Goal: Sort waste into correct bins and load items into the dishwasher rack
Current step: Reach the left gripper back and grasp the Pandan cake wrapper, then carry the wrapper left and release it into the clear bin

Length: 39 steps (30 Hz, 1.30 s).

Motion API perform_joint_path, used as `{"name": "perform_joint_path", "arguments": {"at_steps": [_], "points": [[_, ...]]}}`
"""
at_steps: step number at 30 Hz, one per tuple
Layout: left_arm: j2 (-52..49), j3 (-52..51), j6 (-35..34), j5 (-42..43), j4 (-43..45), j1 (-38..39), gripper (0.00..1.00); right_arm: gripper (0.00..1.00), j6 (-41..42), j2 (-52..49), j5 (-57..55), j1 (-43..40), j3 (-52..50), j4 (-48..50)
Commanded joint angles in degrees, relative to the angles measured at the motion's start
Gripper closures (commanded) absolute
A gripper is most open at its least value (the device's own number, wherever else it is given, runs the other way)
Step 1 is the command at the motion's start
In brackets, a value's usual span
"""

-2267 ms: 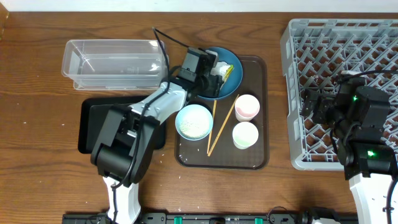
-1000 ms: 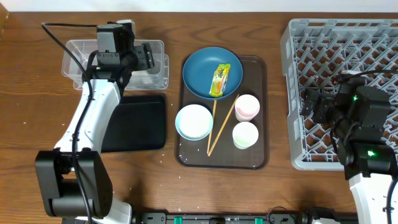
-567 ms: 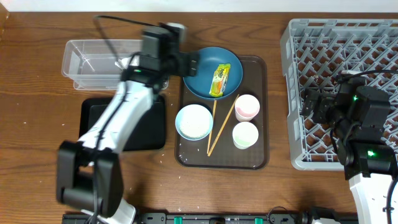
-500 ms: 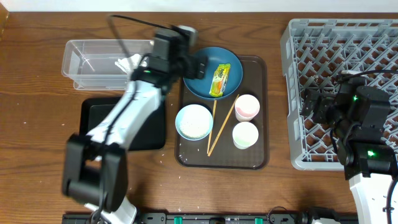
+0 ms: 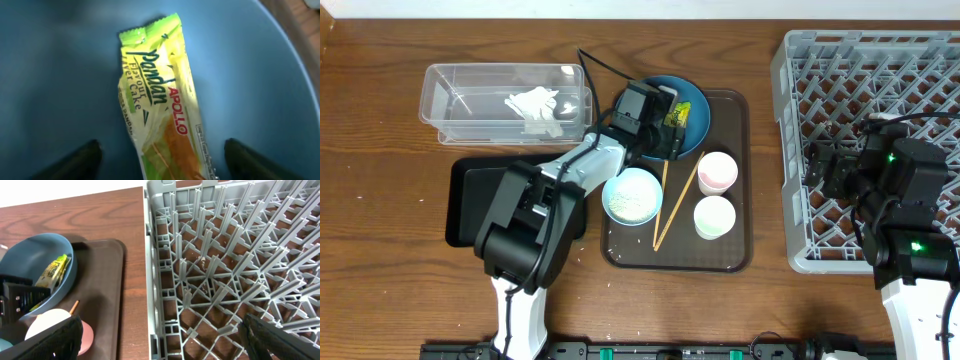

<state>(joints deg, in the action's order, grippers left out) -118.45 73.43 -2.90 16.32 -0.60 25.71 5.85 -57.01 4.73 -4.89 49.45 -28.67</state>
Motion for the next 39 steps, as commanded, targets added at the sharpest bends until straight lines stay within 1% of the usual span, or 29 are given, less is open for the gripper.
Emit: {"name": "perform_joint_path", "arguments": {"at_steps": [1,3,5,6,8,9,11,12,13,18,22,27,30,34,39], "points": [[-0.31,-0.31,0.74,0.15,0.24,0.44,0.3,0.01,-0.15,0.0,0.48,1.16,1.14,0.11],[-0.72,-0.31,0.72,0.17,0.22,0.55,0.3,0.01,-0.15,0.0,0.48,1.16,1.14,0.13],[-0.98,-0.31,0.72,0.17,-0.02,0.59,0.35,0.01,-0.15,0.0,0.48,1.16,1.14,0.13],[-1.05,-0.31,0.72,0.15,-0.15,0.59,0.42,0.01,-0.15,0.0,0.48,1.16,1.14,0.13],[-1.03,-0.31,0.72,0.17,-0.17,0.59,0.62,0.01,-0.15,0.0,0.57,1.16,1.14,0.13],[-0.98,-0.31,0.74,0.15,-0.15,0.59,0.69,0.01,-0.15,0.0,0.7,1.16,1.16,0.13],[-0.76,-0.28,0.74,0.15,-0.11,0.55,0.81,0.01,-0.15,0.0,0.7,1.16,1.14,0.13],[-0.59,-0.28,0.74,0.15,-0.11,0.44,0.89,0.01,-0.15,0.0,0.7,1.16,1.14,0.13],[-0.24,-0.24,0.74,0.13,-0.11,0.26,0.94,0.01,-0.15,0.0,0.7,1.16,1.16,0.13],[3.26,-0.11,0.72,0.13,-0.44,-1.25,0.94,0.01,-0.15,0.0,0.7,1.16,1.14,0.13],[9.2,-0.11,0.72,-0.5,-2.73,-3.58,0.94,0.01,-0.17,0.0,0.68,1.16,1.14,0.15],[17.77,-0.11,0.74,-4.5,-8.28,-8.33,0.94,0.01,-0.17,0.0,0.68,1.16,1.14,0.15],[21.79,-0.11,0.74,-8.68,-12.98,-12.28,0.94,0.01,-0.17,0.0,0.68,1.16,1.14,0.15],[23.32,-0.11,0.74,-13.6,-17.9,-17.51,0.94,0.01,-0.17,0.0,0.68,1.16,1.14,0.15],[22.21,-0.2,0.72,-14.05,-20.83,-23.98,0.94,0.01,-0.15,0.0,0.7,1.16,1.14,0.15]]}}
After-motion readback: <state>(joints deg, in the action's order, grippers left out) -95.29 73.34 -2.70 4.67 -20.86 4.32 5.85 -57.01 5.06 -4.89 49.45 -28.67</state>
